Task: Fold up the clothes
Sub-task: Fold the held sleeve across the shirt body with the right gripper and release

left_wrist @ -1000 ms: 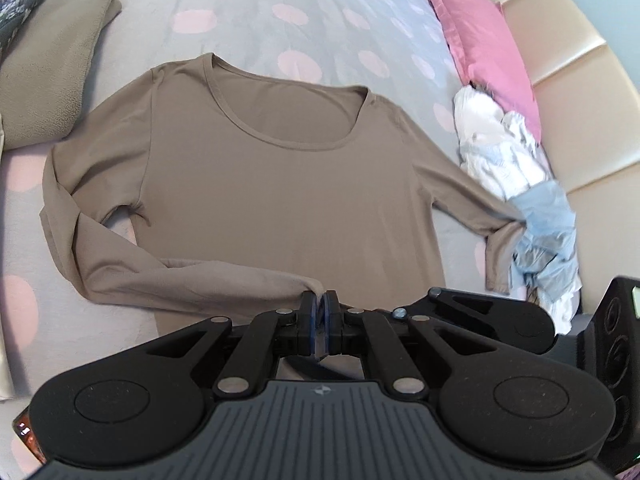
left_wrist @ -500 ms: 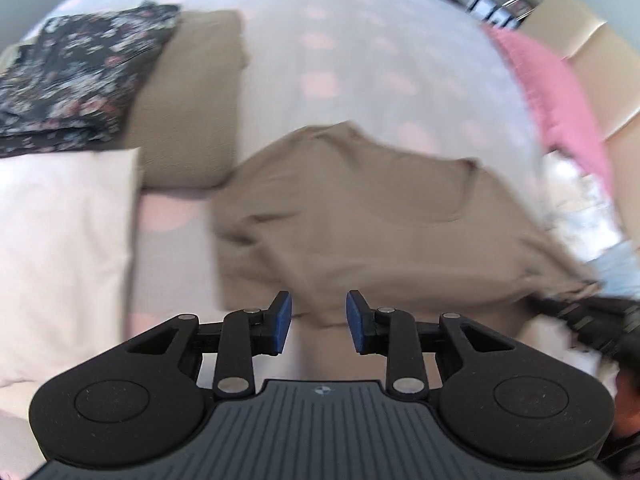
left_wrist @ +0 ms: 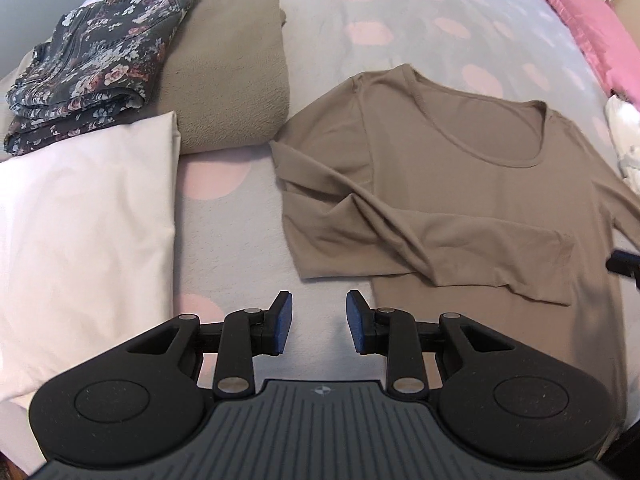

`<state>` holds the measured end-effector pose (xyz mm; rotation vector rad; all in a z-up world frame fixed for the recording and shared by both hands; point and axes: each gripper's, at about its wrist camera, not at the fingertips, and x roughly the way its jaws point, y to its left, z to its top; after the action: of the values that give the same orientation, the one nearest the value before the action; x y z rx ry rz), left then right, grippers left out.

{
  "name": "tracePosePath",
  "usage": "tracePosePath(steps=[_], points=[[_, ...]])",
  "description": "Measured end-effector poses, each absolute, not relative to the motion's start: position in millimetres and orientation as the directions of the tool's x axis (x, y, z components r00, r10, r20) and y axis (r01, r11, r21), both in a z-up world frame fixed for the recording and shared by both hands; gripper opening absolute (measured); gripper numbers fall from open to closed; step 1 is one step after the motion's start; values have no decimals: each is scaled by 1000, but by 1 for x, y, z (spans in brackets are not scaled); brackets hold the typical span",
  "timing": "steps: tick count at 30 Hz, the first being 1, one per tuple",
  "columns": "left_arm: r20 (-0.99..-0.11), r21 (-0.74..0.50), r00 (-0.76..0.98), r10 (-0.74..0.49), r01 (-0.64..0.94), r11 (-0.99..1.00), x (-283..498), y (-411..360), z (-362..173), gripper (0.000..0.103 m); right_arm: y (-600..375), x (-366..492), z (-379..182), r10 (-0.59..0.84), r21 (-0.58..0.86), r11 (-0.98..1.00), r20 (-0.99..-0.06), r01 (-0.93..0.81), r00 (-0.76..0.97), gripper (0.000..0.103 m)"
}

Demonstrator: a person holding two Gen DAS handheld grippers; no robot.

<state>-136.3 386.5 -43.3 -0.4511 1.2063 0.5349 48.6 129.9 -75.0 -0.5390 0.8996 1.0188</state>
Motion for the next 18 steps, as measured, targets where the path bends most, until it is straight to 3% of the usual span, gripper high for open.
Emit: tracePosePath(steps=[3, 10, 13, 15, 18], points=[[-959, -26, 239, 155, -615, 788, -134, 388, -47, 27, 132, 33, -85, 509, -12, 338, -839, -941, 193, 24], [-961, 1, 214, 175, -631, 776, -132, 393, -52, 27, 142, 14, -112, 473, -101, 195, -862, -976, 184, 33], [-962, 13, 202, 182, -636, 772, -132, 394, -54, 27, 144, 10, -123, 452, -160, 174, -863, -972, 223, 28], [-961, 20, 199, 189, -637, 771, -132, 394, -53, 27, 146, 8, -126, 448, -184, 159, -862, -970, 237, 8], [-959, 31, 199, 202, -635, 772, -134, 394, -51, 27, 148, 4, -115, 468, -214, 144, -846, -966, 257, 3]])
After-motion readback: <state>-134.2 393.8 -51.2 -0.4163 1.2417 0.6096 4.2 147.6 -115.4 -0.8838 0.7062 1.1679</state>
